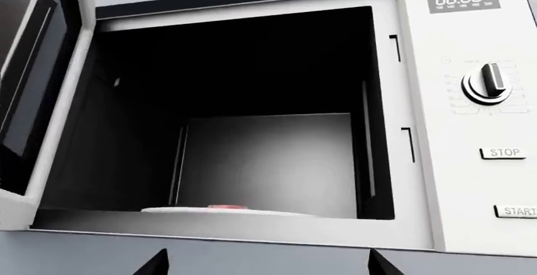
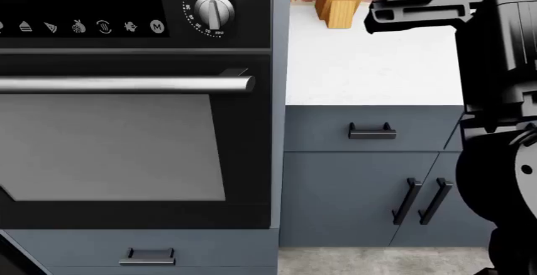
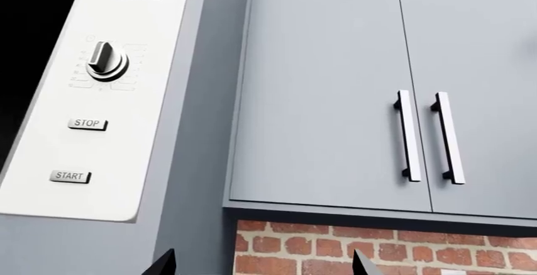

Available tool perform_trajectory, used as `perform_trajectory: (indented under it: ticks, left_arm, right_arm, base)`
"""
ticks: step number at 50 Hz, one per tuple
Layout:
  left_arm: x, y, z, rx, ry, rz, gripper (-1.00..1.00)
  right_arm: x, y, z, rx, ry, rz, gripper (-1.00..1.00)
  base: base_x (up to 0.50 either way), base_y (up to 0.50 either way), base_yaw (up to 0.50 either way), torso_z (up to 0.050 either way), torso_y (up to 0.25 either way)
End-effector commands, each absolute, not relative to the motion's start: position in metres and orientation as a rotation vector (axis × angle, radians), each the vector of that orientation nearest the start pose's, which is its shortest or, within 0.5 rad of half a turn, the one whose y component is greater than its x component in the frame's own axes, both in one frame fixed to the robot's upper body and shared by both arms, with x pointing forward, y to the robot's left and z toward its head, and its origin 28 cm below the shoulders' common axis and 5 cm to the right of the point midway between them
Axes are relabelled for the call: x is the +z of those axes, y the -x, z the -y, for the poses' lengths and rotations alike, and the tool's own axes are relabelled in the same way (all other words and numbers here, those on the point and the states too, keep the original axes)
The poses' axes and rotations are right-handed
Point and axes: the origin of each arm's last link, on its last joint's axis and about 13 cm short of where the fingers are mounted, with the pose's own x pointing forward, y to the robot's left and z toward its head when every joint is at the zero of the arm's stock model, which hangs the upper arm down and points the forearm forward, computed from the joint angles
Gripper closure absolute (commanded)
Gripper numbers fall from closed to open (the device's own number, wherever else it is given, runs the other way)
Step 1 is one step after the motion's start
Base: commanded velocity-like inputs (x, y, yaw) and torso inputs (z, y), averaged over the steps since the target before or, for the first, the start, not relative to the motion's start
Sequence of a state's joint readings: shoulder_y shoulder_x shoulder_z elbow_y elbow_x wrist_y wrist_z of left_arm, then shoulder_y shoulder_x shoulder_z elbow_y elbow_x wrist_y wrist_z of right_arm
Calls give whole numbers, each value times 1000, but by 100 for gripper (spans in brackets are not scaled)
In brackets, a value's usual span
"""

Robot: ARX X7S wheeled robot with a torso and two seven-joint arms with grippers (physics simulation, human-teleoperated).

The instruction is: Open the microwave door

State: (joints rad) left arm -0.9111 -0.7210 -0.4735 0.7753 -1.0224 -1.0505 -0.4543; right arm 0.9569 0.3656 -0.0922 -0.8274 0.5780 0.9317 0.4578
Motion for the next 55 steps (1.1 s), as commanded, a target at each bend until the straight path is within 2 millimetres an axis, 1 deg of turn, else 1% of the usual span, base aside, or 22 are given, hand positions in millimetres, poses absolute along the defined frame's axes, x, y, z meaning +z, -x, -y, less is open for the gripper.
perform_trajectory:
  ticks: [1,5,10,16,25,34,45,55]
  left_arm:
    - [366,-194,-315,174,-67,758,-100]
    - [374,-194,-318,186,-90,762,-100]
    - [387,-194,-325,236,-123,755,-100]
    - [398,-197,-337,313,-175,704,-100]
    - [406,-196,-354,421,-237,636,-100]
    - [411,-194,-366,482,-290,564,-100]
    - [423,-187,-380,571,-361,508,-100]
    - [425,-185,-393,633,-377,475,-100]
  right_arm:
    - [316,-226,106,21,51,750,-100]
    - [316,-226,106,21,46,751,-100]
    - [317,-226,106,22,42,752,-100]
    - [318,-226,106,24,38,753,-100]
    - [318,-226,106,24,35,755,-100]
    - [318,-226,107,23,33,757,-100]
    - [318,-225,107,23,31,759,-100]
    - [318,-225,108,21,30,760,-100]
  base:
    - [0,0,0,0,0]
    - [0,0,0,0,0]
    - [0,0,0,0,0]
    - [0,0,0,0,0]
    - [0,0,0,0,0]
    - [0,0,0,0,0]
    - [0,0,0,0,0]
    - [0,0,0,0,0]
